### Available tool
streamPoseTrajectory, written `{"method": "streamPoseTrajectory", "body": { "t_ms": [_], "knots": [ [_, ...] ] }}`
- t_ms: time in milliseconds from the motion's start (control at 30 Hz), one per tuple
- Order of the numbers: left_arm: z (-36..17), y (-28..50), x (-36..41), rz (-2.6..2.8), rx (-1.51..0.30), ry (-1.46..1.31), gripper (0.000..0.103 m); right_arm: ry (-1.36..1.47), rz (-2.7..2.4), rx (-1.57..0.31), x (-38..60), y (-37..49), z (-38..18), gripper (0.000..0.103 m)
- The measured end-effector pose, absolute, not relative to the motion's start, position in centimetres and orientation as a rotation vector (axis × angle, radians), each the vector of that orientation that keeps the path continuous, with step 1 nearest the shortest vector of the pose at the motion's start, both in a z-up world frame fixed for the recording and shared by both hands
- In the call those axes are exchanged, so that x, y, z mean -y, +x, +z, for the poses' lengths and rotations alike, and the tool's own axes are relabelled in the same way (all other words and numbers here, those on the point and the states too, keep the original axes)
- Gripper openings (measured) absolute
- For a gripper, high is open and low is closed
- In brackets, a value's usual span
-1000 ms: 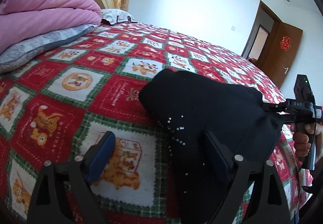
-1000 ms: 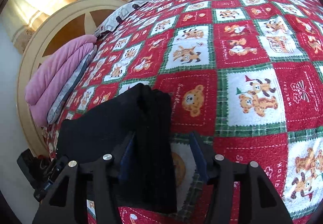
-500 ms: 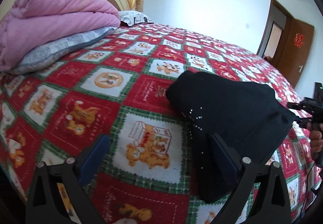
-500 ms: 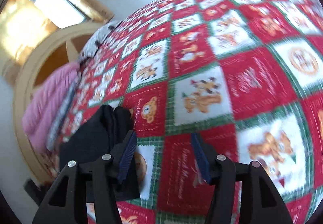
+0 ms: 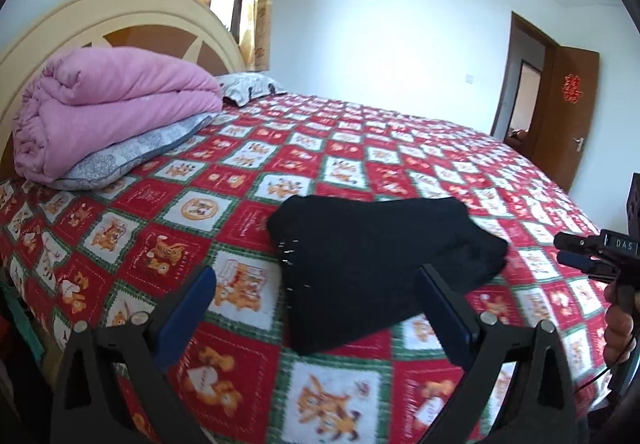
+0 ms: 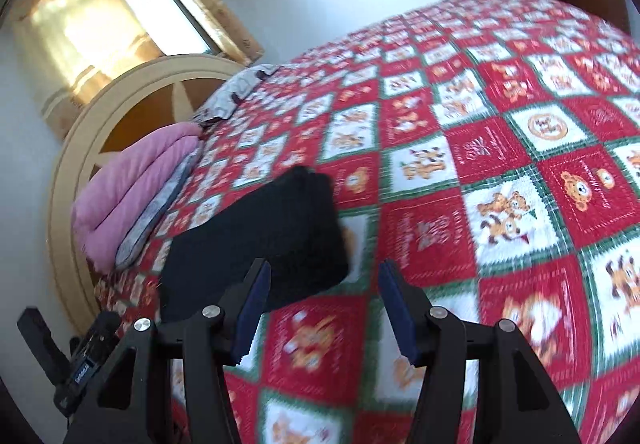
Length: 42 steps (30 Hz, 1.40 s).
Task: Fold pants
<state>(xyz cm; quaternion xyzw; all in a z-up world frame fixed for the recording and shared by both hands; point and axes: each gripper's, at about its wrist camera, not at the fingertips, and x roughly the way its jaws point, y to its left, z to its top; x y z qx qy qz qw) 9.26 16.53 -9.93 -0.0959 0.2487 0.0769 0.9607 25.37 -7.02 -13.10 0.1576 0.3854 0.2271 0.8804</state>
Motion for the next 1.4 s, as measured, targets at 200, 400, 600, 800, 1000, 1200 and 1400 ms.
{"method": "streamPoseTrajectory", "body": {
  "t_ms": [200, 400, 600, 800, 1000, 1200, 1400],
  "knots": [
    [-8.1, 7.4, -15.2, 0.126, -0.460, -0.192, 0.101, 0.253, 0.505, -0.740, 5.3, 20.5, -10.4, 0.058],
    [-6.8, 6.1, -13.8, 0.107, -0.414, -0.181, 0.101, 0.104, 0.514, -0.641, 3.3, 15.9, -8.1, 0.058],
    [-5.9, 5.4, -12.6, 0.086, -0.381, -0.164, 0.103, -0.007, 0.525, -0.558, 2.6, 12.4, -6.6, 0.062],
    [-5.4, 4.9, -12.2, 0.081, -0.366, -0.165, 0.103, -0.021, 0.510, -0.532, 3.1, 11.1, -6.1, 0.064],
    [-5.0, 4.5, -11.7, 0.084, -0.358, -0.159, 0.103, -0.016, 0.496, -0.508, 3.6, 10.2, -5.5, 0.065],
    [-4.9, 4.3, -11.6, 0.088, -0.348, -0.156, 0.103, -0.047, 0.491, -0.469, 3.7, 8.8, -5.1, 0.067],
    [-4.6, 4.1, -11.1, 0.100, -0.350, -0.137, 0.103, -0.055, 0.478, -0.437, 4.1, 8.0, -4.6, 0.069]
  ]
}}
